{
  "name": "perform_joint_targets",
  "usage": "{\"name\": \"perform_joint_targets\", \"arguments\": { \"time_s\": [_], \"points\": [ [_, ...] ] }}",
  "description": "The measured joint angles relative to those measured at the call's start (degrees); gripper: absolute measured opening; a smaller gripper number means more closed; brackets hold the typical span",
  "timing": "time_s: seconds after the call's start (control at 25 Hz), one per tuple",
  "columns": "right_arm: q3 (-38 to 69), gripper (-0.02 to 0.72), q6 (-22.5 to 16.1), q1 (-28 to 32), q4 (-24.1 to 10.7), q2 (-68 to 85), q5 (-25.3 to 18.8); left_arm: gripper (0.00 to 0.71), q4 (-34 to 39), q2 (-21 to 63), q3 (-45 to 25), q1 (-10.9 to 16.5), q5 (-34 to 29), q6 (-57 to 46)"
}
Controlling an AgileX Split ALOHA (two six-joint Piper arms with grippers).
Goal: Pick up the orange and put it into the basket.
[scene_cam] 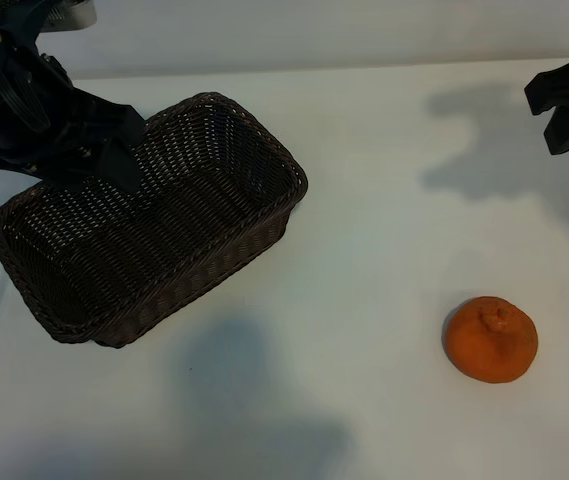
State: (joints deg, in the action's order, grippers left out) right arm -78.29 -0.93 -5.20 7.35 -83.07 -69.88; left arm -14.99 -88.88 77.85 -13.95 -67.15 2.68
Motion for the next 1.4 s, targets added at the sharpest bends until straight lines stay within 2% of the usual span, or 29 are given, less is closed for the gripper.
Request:
{"name": "perform_joint_targets", "arguments": {
  "time_s": [0.8, 1.12, 1.4],
  "points": [
    [0.0, 0.433, 0.0, 0.0, 0.17, 0.0, 0.86, 0.569, 0.0, 0.0, 0.0, 0.0, 0.14, 0.16],
    [0.0, 0.433, 0.0, 0.0, 0.17, 0.0, 0.88, 0.569, 0.0, 0.0, 0.0, 0.0, 5.09, 0.16],
    [0.0, 0.433, -0.05, 0.0, 0.17, 0.0, 0.88, 0.569, 3.09, 0.0, 0.0, 0.0, 2.94, -3.17]
  ]
}}
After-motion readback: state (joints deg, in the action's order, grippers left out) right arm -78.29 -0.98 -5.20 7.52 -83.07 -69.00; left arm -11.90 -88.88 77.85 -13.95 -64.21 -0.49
